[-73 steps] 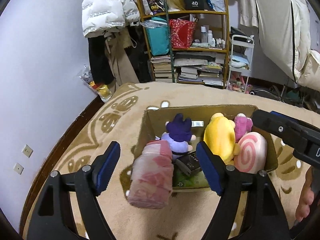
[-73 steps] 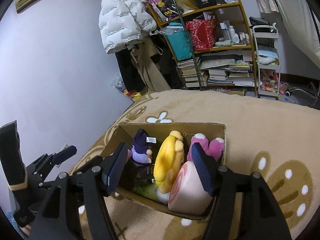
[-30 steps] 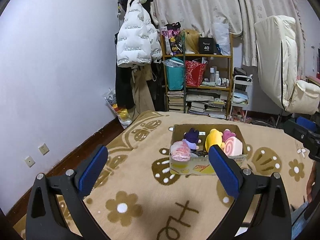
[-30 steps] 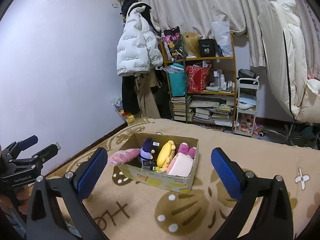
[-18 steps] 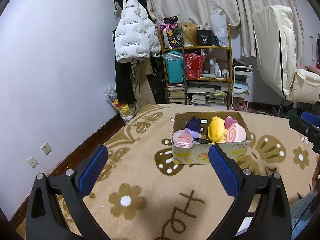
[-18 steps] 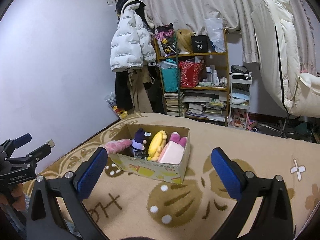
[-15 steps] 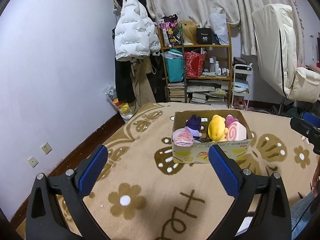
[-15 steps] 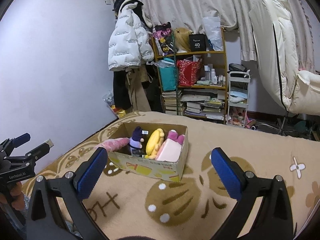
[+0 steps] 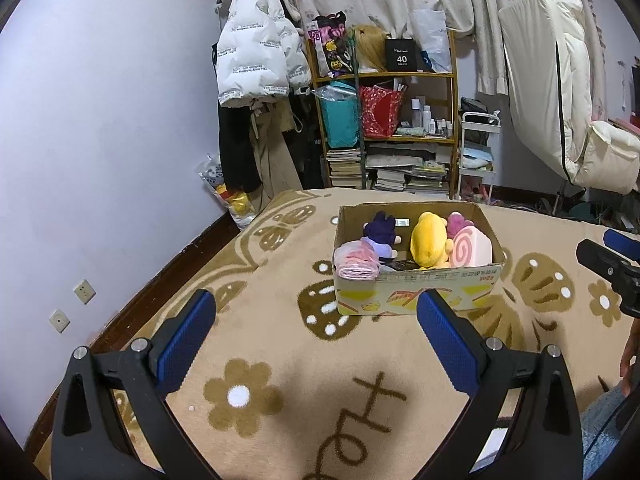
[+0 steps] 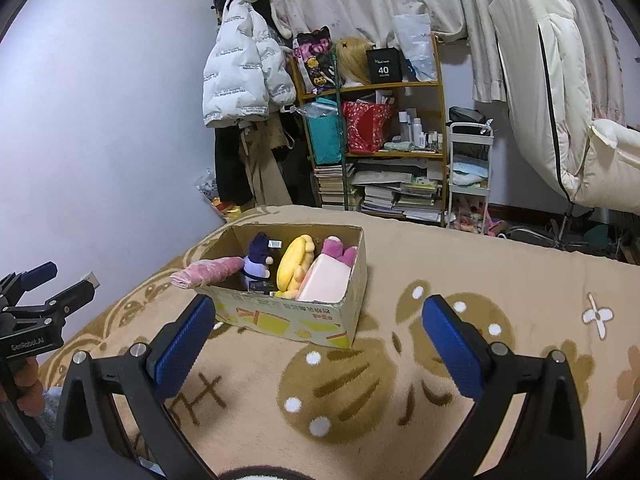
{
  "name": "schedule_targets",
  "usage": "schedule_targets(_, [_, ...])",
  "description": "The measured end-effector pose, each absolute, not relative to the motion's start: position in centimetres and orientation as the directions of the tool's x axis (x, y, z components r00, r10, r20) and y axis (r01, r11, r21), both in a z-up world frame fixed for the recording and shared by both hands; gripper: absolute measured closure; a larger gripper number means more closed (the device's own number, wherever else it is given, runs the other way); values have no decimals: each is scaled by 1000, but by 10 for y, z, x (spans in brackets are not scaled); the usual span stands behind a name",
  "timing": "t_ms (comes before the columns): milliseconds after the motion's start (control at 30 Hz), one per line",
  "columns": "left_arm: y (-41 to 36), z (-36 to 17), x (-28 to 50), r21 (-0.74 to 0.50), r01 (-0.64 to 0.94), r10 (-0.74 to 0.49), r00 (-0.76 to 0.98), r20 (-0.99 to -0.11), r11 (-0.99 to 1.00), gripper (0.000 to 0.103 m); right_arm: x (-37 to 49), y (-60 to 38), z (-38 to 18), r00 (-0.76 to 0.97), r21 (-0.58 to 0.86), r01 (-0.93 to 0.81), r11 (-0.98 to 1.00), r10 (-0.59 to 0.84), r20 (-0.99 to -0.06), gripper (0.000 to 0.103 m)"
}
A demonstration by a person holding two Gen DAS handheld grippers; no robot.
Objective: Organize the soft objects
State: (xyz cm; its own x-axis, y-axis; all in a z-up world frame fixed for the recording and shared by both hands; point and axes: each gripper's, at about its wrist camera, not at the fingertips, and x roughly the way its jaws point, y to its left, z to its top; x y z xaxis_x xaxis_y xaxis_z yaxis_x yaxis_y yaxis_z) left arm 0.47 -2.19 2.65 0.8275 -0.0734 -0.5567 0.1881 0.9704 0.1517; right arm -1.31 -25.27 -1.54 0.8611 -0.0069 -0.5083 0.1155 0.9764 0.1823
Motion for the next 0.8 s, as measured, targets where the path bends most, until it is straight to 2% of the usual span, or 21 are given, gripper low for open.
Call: schedule_targets(800, [-19, 24, 7, 158, 163, -47, 826, -562, 974, 3, -14, -255, -14, 866, 171, 126, 977, -24, -499, 0])
